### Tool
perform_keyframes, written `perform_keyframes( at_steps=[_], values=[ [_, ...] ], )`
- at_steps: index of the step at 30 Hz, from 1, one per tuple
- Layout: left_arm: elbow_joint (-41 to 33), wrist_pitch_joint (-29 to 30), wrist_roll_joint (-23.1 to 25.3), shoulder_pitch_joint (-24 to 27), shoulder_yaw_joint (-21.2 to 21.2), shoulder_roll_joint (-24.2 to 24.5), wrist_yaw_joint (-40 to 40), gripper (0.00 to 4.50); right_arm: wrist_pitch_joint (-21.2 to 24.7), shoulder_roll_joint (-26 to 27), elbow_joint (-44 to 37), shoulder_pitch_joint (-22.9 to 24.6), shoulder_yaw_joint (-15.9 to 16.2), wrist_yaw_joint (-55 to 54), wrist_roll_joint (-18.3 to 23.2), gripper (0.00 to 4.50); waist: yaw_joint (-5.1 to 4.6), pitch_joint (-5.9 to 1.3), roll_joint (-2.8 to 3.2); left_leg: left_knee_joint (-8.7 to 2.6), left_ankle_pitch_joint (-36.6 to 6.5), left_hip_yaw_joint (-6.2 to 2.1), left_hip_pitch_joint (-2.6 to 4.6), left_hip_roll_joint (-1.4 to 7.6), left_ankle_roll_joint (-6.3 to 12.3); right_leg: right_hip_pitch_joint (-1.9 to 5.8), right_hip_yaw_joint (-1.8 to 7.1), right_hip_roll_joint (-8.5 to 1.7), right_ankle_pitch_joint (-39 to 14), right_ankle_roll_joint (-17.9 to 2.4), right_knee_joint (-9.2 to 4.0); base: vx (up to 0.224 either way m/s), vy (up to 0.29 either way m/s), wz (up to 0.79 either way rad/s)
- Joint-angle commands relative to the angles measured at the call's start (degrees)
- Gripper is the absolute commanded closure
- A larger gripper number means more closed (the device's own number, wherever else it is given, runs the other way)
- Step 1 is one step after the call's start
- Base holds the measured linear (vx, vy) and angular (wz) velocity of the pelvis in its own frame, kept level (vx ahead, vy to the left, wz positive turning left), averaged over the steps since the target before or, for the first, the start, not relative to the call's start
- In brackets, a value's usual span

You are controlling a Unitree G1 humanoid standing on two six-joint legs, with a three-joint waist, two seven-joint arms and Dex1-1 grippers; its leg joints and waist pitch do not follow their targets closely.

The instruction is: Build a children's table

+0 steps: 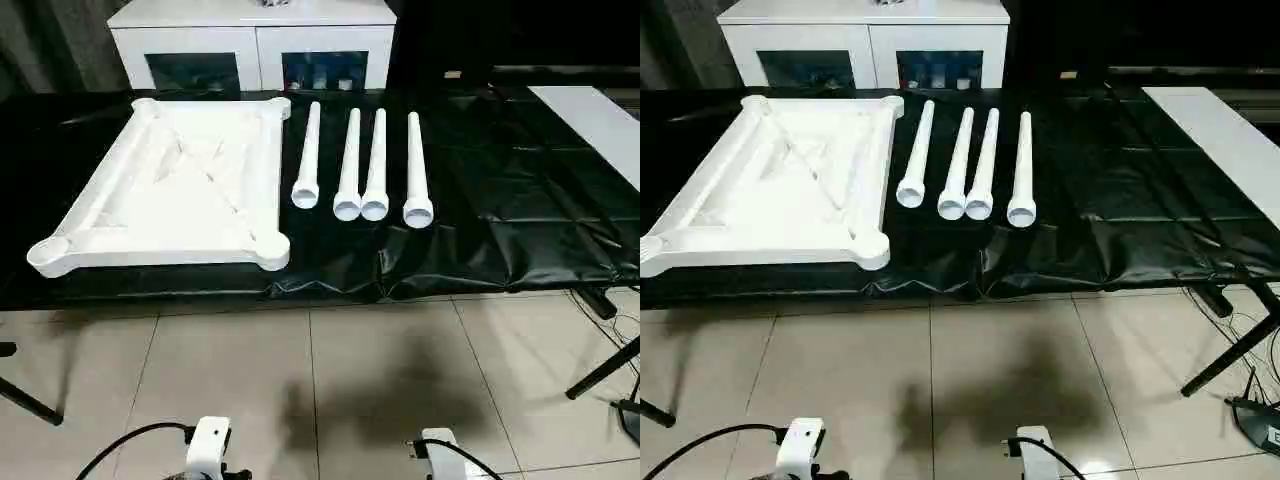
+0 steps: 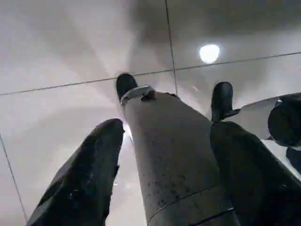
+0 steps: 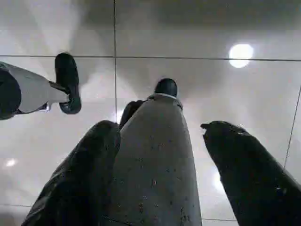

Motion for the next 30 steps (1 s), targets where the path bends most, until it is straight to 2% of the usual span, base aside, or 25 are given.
perform_keyframes(
  at_steps=[1,16,17,18,19,20,21,24,28,29,30],
  values=[
    [0.71,0.49,-0.11,0.39,-0.28,-0.5,-0.04,1.14,0.44,-0.1,0.61,-0.56,-0.07,-0.07,0.0,1.28,0.2,-1.85,-0.25,-4.7,-15.07,-1.02,0.79,3.12,1.68,1.04,2.34,-4.82,-6.53,-13.21,-4.77,0.0,0.0,0.0],
    [0.71,0.49,-0.11,0.39,-0.28,-0.5,-0.04,1.14,0.44,-0.1,0.61,-0.56,-0.07,-0.07,0.0,1.28,0.21,-1.86,-0.25,-4.71,-14.89,-1.03,0.79,3.15,1.84,1.04,2.32,-4.8,-6.43,-13.18,-4.75,0.0,0.0,0.0],
    [15.46,-2.11,2.39,-6.39,1.33,-3.39,7.78,1.14,5.1,1.05,3.58,-2.76,-2.81,1.0,-0.85,1.28,-0.26,-1.91,4.67,-4.39,-15.98,-1.22,1.19,2.72,0.57,0.46,2.4,-4.37,-5.97,-13.03,-4.2,0.0,0.0,0.0],
    [15.03,-2.85,3.19,-5.63,0.24,-5.33,8.84,1.14,4.06,1.23,3.56,-3.1,-3.2,0.87,-0.63,1.28,-0.65,-1.45,2.04,-4.88,-18.67,-1.31,1.56,3.06,0.17,0.62,2.36,-4.27,-6.44,-12.43,-5.09,0.0,0.0,0.0],
    [14.62,-3.21,3.56,-5.11,-0.32,-6.35,9.35,1.14,3.46,1.3,3.5,-3.24,-3.35,0.81,-0.52,1.28,-0.86,-1.68,0.96,-4.7,-17.7,-1.29,0.73,2.94,0.08,1.48,2.24,-4.71,-7.12,-12.24,-4.83,0.0,0.0,0.0],
    [14.4,-3.38,3.71,-4.82,-0.57,-6.88,9.61,1.14,3.14,1.34,3.48,-3.3,-3.43,0.8,-0.47,1.28,-0.73,-2.06,1.16,-4.57,-16.5,-1.27,0.76,2.95,0.42,1.56,2.26,-4.92,-6.45,-12.44,-4.77,0.0,0.0,0.0],
    [14.41,-3.34,3.68,-4.81,-0.52,-6.84,9.7,1.14,3.15,1.34,3.47,-3.3,-3.44,0.78,-0.46,1.28,-0.97,-1.96,1.02,-4.27,-15.1,-1.09,0.64,2.86,1.78,1.36,2.29,-4.99,-5.63,-13.1,-4.88,0.0,0.0,0.0],
    [14.46,-3.29,3.6,-4.83,-0.35,-6.74,10.01,1.14,3.18,1.33,3.47,-3.26,-3.5,0.75,-0.45,1.28,-0.79,-2.31,1.5,-3.84,-12.19,-0.93,0.58,2.85,4.28,1.33,2.11,-5.23,-5.33,-13.71,-4.92,0.0,0.0,0.0],
    [16.88,-4.8,3.98,-5.85,0.55,-6.96,10.74,1.14,3.19,1.4,3.7,-3.4,-4.27,0.87,-1.22,1.28,-1.01,-2.28,1.75,-4.1,-13.19,-1.02,0.64,2.95,4.01,1.18,1.93,-4.93,-7.81,-12.97,-5.11,0.0,0.0,0.0],
    [17.26,-6.87,3.74,-6.14,1.55,-6.9,11.7,1.14,2.53,1.47,3.76,-3.6,-4.54,0.88,-1.55,1.28,-1.16,-2.28,1.61,-4.17,-13.73,-1.06,0.6,2.9,3.6,1.2,1.92,-4.8,-7.81,-12.83,-5.1,0.0,0.0,0.0],
    [17.09,-10.3,2.68,-6.61,3.68,-5.47,12.95,1.14,0.08,1.41,3.53,-4.24,-4.75,0.33,-2.07,1.28,-1.4,-2.28,0.97,-4.29,-14.21,-1.1,0.48,2.9,3.5,1.32,1.88,-4.81,-7.74,-12.6,-5.18,0.0,0.0,0.0]
  ],
)
